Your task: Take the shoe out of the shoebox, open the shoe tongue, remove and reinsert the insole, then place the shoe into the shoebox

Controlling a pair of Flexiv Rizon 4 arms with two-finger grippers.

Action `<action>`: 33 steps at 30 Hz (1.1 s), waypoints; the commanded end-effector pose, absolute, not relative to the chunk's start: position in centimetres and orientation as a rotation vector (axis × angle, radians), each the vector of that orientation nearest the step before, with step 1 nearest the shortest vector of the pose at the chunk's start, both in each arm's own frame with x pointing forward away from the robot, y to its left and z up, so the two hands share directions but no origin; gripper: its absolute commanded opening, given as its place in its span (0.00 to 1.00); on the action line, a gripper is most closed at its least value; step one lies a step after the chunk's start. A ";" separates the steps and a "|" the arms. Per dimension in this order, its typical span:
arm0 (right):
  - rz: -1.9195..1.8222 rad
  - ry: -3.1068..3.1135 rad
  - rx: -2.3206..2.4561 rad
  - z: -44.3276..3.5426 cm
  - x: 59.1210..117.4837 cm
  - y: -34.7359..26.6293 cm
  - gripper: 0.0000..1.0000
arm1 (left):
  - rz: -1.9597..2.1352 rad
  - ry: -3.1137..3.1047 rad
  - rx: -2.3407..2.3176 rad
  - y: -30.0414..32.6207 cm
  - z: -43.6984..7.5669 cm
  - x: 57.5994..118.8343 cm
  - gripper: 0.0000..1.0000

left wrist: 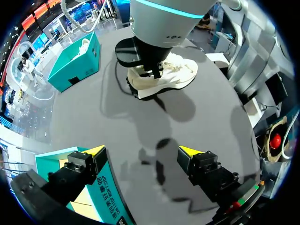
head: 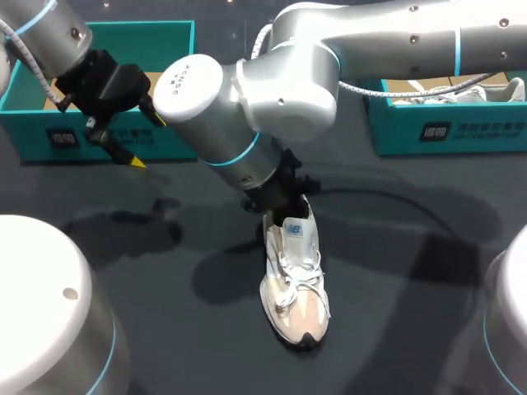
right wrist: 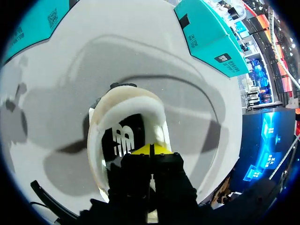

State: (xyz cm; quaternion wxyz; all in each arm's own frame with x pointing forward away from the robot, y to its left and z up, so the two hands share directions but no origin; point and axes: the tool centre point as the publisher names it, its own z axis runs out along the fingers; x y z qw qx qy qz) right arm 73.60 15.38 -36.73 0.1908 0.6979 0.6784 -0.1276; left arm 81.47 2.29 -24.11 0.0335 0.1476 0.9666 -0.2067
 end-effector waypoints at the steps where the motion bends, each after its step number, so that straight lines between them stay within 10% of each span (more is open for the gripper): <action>1: -0.351 1.793 2.060 -38.6 73.0 15.5 0.00 | -0.631 2.973 0.454 2.4 -24.1 81.4 1.00; 33: -0.183 2.202 2.252 -35.5 73.1 16.1 0.02 | -0.631 2.973 0.454 2.4 -24.1 81.4 1.00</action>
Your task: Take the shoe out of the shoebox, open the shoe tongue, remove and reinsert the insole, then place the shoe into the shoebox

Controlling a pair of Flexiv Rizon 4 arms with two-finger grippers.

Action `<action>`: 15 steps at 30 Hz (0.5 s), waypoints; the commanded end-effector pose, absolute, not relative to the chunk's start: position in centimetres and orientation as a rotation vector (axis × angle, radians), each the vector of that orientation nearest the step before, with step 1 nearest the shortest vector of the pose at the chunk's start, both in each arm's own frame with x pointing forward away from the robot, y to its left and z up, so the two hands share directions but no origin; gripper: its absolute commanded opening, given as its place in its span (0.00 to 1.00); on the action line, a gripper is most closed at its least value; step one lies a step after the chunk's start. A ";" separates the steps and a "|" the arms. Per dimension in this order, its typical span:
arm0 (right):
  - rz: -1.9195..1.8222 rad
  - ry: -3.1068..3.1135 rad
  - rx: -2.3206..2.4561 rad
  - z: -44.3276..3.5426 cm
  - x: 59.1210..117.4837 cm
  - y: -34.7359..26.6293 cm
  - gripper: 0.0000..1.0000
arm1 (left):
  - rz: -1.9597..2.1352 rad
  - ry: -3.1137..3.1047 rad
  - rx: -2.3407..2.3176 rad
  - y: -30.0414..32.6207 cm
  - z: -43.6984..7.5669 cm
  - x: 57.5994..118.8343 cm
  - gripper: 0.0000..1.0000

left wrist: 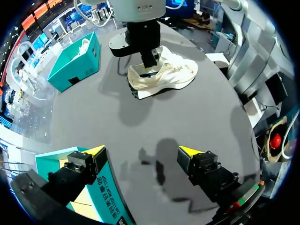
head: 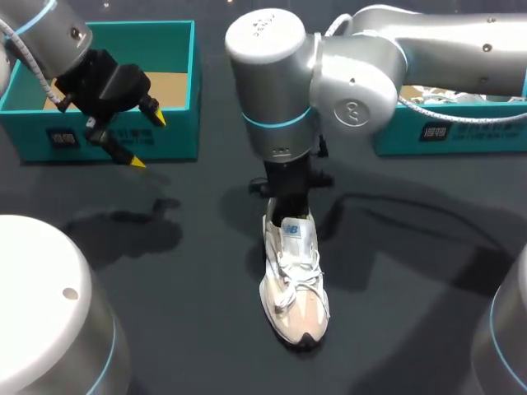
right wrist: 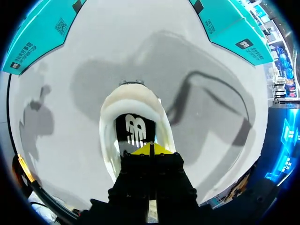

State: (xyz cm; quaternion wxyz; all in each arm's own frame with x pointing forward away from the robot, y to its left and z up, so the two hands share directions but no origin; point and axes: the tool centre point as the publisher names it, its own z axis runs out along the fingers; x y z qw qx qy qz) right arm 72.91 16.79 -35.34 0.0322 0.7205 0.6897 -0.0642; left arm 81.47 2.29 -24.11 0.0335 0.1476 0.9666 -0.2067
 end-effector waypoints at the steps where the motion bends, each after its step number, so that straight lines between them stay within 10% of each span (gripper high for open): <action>1: -0.185 2.221 2.255 -35.5 73.0 16.2 0.09 | -0.631 2.973 0.454 2.4 -24.1 81.4 1.00; 15: -0.278 2.321 2.259 -35.9 71.9 18.4 0.21 | -0.631 2.973 0.454 2.4 -24.1 81.4 1.00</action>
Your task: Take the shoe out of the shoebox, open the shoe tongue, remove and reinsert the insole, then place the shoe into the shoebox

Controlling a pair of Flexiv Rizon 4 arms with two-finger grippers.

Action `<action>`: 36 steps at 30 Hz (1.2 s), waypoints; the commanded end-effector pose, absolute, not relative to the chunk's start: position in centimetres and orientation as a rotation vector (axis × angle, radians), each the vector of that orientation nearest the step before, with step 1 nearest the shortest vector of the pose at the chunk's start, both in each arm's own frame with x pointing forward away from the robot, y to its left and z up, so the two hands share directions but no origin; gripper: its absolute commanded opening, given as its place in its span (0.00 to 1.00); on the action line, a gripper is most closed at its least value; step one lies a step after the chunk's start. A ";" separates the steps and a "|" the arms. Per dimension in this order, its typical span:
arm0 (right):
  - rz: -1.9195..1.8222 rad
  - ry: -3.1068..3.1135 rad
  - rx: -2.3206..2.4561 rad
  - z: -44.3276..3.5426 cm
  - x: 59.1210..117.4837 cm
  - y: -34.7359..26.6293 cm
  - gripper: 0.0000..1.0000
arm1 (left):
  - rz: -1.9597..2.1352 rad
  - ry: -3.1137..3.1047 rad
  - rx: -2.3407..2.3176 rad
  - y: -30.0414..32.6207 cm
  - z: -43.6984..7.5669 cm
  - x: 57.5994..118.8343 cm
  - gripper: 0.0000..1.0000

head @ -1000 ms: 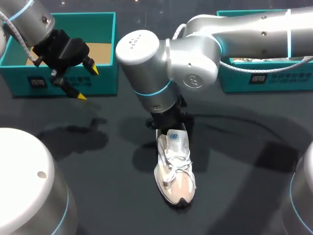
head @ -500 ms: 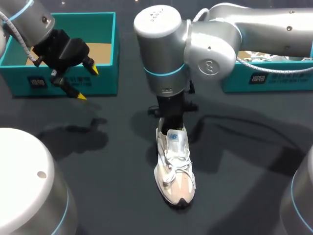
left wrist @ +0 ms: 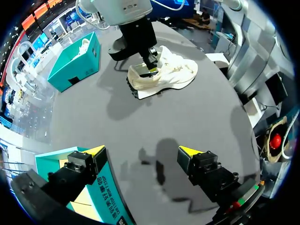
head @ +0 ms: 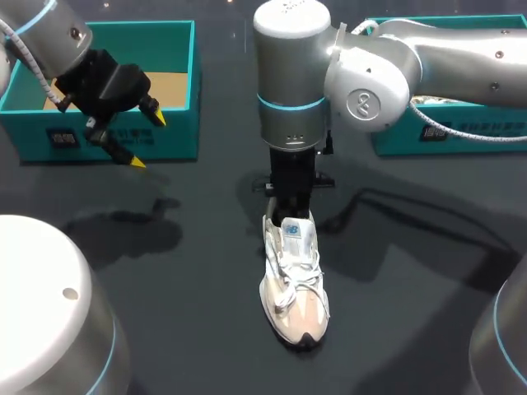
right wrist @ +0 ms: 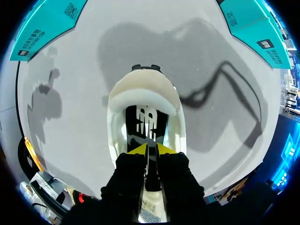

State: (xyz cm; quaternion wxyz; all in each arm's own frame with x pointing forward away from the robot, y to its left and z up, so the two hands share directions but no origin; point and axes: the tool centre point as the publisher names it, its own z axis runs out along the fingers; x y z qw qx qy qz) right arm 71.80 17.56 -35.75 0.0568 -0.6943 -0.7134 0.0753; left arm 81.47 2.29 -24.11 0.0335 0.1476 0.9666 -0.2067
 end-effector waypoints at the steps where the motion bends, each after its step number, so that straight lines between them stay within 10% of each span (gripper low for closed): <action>1: 0.268 -2.164 -2.108 -35.9 71.7 18.4 0.22 | -0.631 2.973 0.454 2.4 -24.1 81.4 1.00; 11: 0.322 -2.165 -2.074 -35.2 70.8 19.0 0.49 | -0.631 2.973 0.454 2.4 -24.1 81.4 1.00; 16: 0.332 -2.162 -2.070 -35.1 70.6 19.0 0.98 | -0.631 2.973 0.454 2.4 -24.1 81.4 1.00; 36: 0.262 -2.154 -2.159 -34.3 70.2 17.9 1.00 | -0.631 2.973 0.454 2.4 -24.1 81.4 1.00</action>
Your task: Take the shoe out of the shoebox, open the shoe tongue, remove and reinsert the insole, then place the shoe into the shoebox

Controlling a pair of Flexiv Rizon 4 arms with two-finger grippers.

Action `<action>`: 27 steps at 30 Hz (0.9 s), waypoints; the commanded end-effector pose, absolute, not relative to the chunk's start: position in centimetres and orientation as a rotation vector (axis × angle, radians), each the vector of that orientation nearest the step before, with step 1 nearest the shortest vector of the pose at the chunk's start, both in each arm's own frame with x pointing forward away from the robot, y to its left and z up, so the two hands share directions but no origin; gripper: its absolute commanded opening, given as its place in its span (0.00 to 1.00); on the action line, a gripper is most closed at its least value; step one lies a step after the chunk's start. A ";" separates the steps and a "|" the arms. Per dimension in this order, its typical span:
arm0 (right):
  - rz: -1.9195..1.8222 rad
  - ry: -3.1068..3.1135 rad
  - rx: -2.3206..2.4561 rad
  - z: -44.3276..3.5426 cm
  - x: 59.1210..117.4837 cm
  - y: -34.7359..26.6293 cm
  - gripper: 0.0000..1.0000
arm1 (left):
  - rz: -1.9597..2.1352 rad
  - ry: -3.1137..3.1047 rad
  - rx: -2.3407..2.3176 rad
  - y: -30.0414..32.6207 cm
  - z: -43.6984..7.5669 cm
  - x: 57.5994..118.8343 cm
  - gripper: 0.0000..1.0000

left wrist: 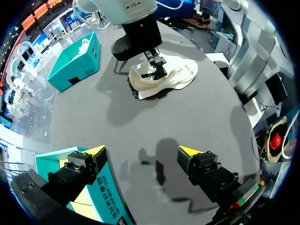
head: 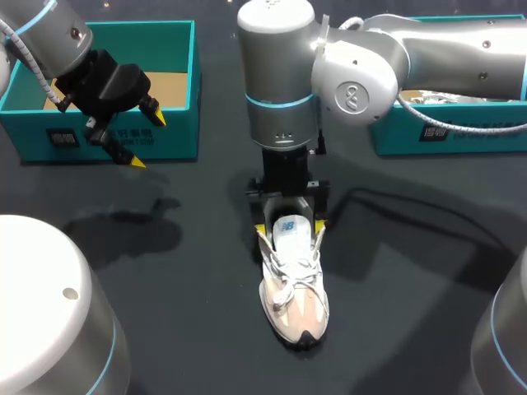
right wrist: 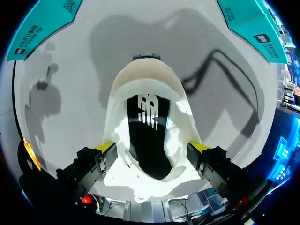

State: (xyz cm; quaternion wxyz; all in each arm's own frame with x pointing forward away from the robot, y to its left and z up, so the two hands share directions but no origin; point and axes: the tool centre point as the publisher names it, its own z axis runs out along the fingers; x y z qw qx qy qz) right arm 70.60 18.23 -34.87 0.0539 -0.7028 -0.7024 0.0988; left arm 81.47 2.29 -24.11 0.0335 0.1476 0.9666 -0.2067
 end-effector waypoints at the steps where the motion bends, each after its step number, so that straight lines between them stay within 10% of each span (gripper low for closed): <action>1: 0.246 -2.161 -2.166 -34.1 70.2 17.9 1.00 | -0.631 2.973 0.454 2.4 -24.1 81.4 1.00; 20: 0.185 -2.214 -2.244 -30.9 69.3 17.8 0.90 | -0.631 2.973 0.454 2.4 -24.1 81.4 1.00; 24: 0.173 -2.211 -2.268 -30.1 68.0 17.9 0.79 | -0.631 2.973 0.454 2.4 -24.1 81.4 1.00; 27: 0.159 -2.209 -2.288 -29.5 66.8 18.0 0.53 | -0.631 2.973 0.454 2.4 -24.1 81.4 1.00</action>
